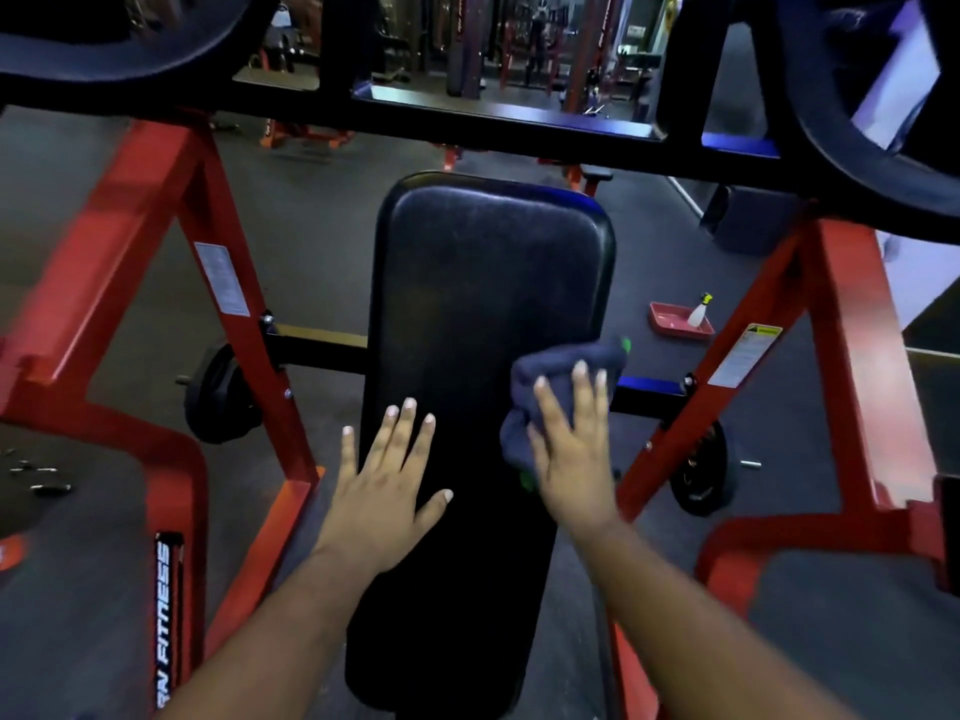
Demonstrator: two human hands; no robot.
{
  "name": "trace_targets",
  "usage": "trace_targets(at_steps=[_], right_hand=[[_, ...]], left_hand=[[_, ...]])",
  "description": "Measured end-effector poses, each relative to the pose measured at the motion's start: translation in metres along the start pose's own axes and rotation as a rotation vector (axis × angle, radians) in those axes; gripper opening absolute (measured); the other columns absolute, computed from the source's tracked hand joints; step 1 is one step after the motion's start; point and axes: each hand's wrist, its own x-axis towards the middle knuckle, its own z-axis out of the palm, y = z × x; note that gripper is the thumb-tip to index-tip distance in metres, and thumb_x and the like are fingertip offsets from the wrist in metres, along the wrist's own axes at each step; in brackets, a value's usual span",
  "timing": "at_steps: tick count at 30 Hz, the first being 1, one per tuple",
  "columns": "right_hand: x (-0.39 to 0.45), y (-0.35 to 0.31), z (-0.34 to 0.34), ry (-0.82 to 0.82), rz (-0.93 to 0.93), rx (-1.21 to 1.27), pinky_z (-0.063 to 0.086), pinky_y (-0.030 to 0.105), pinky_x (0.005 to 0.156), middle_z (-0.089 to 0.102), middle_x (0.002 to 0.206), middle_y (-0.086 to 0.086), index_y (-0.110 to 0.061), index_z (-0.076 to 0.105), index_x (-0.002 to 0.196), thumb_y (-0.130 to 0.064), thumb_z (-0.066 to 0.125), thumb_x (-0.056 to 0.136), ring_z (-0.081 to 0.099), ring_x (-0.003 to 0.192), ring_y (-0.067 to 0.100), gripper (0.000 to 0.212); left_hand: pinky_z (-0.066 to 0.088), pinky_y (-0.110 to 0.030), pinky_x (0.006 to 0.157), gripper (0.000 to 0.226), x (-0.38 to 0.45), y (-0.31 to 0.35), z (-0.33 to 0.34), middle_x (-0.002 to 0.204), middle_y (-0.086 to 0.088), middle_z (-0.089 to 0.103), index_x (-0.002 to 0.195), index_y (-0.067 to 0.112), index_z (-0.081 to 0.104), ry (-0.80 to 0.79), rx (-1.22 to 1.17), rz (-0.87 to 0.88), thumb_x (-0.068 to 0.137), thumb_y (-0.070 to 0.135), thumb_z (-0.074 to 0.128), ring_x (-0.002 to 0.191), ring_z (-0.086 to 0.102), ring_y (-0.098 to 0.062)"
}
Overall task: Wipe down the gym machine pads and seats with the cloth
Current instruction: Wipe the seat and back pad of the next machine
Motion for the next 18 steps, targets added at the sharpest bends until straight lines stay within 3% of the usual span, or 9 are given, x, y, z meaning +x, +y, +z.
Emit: trace_targets(at_steps=[3,6,10,14,16,18], right_hand=[[-0.027,-0.003,0.003,-0.105,-0.081,-0.039,0.033,0.063,0.116,0.002,0.172,0.004,-0.03,0.032,0.158,-0.028,0.058,0.097,-0.004,0.157,0.037,0.066],[0.049,0.0,-0.023,-0.064,-0.174,-0.084,0.025,0.064,0.12,0.01,0.17,0.014,-0.027,0.031,0.159,-0.022,0.065,0.09,-0.006,0.157,0.038,0.077],[0.106,-0.01,-0.036,-0.043,-0.081,-0.118,0.019,0.062,0.122,0.007,0.171,0.012,-0.028,0.028,0.161,-0.026,0.06,0.095,-0.004,0.157,0.04,0.074],[0.014,-0.001,-0.005,-0.017,-0.065,-0.099,0.031,0.061,0.116,0.013,0.17,0.015,-0.027,0.033,0.159,-0.025,0.06,0.098,0.003,0.156,0.043,0.066],[-0.055,0.001,0.016,-0.126,-0.104,-0.196,0.036,0.066,0.11,0.009,0.17,0.013,-0.028,0.026,0.16,-0.024,0.067,0.093,0.003,0.156,0.043,0.079],[-0.112,-0.001,0.028,-0.241,-0.267,-0.271,0.029,0.072,0.112,0.006,0.171,0.008,-0.03,0.02,0.162,-0.021,0.072,0.088,-0.001,0.157,0.04,0.092]], left_hand=[[0.012,-0.066,0.121,0.086,-0.001,0.001,-0.003,0.172,-0.005,-0.003,0.164,0.02,0.009,-0.009,0.018,0.028,0.094,0.066,0.03,0.158,0.002,-0.023],[0.007,-0.066,0.122,0.085,0.001,-0.003,-0.01,0.171,-0.003,-0.013,0.163,0.022,-0.001,-0.011,0.039,0.062,0.096,0.067,0.024,0.158,-0.006,-0.021],[0.005,-0.066,0.121,0.084,0.003,-0.002,-0.013,0.17,-0.003,-0.014,0.163,0.022,-0.003,-0.018,0.012,0.045,0.096,0.067,0.022,0.158,-0.008,-0.02],[0.012,-0.069,0.12,0.085,-0.008,0.002,0.003,0.172,-0.006,-0.003,0.164,0.019,0.009,-0.012,0.014,0.031,0.095,0.065,0.03,0.158,0.001,-0.023],[0.015,-0.069,0.119,0.085,-0.017,0.001,0.018,0.172,-0.008,0.003,0.163,0.018,0.015,-0.042,0.018,0.038,0.094,0.064,0.035,0.158,0.006,-0.024],[0.017,-0.07,0.118,0.086,-0.033,0.0,0.031,0.172,-0.008,0.006,0.163,0.017,0.017,-0.042,0.009,0.041,0.094,0.063,0.038,0.158,0.01,-0.025]])
